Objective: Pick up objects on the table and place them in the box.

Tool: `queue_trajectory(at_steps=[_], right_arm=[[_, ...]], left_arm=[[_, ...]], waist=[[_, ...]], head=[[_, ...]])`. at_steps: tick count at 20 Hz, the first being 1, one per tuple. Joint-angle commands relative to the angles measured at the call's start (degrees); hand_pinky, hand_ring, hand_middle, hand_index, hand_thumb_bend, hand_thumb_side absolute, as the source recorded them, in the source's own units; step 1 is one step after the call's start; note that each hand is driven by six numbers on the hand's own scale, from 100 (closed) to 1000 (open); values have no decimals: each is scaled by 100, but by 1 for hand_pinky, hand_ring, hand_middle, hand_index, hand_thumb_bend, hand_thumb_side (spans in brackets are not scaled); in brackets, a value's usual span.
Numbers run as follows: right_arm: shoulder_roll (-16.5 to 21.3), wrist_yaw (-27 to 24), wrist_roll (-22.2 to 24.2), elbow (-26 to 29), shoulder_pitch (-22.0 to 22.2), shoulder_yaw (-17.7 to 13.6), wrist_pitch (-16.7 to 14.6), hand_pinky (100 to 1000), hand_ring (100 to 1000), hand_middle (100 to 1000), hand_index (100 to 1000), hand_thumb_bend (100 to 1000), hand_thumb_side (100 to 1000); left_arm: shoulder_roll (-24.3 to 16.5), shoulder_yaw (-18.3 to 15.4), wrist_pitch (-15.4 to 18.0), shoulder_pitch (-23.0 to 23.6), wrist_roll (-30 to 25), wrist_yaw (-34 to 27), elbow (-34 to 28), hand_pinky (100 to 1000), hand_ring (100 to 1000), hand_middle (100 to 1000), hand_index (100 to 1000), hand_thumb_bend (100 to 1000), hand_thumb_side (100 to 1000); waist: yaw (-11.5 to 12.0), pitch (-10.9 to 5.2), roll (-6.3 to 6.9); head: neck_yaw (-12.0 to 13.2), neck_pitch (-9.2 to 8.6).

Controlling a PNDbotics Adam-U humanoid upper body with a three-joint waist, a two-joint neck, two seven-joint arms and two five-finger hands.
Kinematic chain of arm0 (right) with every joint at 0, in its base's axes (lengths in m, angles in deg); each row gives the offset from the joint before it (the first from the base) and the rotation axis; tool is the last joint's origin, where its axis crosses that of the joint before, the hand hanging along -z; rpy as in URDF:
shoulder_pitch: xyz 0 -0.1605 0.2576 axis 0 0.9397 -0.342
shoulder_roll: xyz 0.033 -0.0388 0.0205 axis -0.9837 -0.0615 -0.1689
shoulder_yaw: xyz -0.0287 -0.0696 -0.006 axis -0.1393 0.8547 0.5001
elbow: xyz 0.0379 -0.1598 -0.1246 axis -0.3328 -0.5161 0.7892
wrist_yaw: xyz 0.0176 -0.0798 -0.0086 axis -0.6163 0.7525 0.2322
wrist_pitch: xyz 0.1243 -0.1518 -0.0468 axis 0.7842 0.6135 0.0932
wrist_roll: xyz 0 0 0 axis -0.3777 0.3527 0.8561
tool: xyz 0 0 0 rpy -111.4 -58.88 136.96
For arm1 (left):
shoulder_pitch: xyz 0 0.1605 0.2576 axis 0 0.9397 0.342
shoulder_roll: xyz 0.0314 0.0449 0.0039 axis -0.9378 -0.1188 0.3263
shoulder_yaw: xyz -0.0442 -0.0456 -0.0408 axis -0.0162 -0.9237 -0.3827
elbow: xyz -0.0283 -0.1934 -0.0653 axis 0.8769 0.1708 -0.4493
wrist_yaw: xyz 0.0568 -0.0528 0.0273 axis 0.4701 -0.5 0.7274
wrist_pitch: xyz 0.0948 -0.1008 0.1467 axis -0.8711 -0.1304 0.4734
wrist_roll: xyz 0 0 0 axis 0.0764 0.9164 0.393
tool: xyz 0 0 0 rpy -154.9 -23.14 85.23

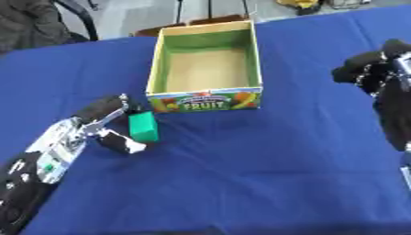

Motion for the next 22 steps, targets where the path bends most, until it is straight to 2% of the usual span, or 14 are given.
queue_trajectory(at_steps=[1,4,11,16,22], right_arm=[[78,30,6,52,-77,-23,-5,716,659,544,621,100,939],[79,35,1,45,-64,-28,-5,716,659,544,621,100,941],[94,33,-5,39,-66,-36,-6,716,659,544,621,100,940],[101,28,-2,43,-78,-34,-7,716,659,544,621,100,939],[94,17,53,59,-118,25,7,717,659,544,620,100,943]], left_arm=[[-189,-12,43,25,16,25,-47,261,190,170,294,491,227],[-431,8,161,72,-217,-153,-373,266,191,169,294,498,231],[-1292,114,392,82,-881,-804,-1327,271,191,170,295,470,258],[-1534,-179,96,-240,-1122,-1295,-1649,269,185,165,291,453,245],[-1345,-355,-373,-1030,-781,-1736,-1162,271,186,166,292,455,216]], waist=[[-5,-59,-26],[0,-69,-13],[-20,-81,23],[-47,-75,32],[-160,-50,70]], head=[[-23,10],[-50,12],[-94,-23],[-108,-60],[-6,-95]])
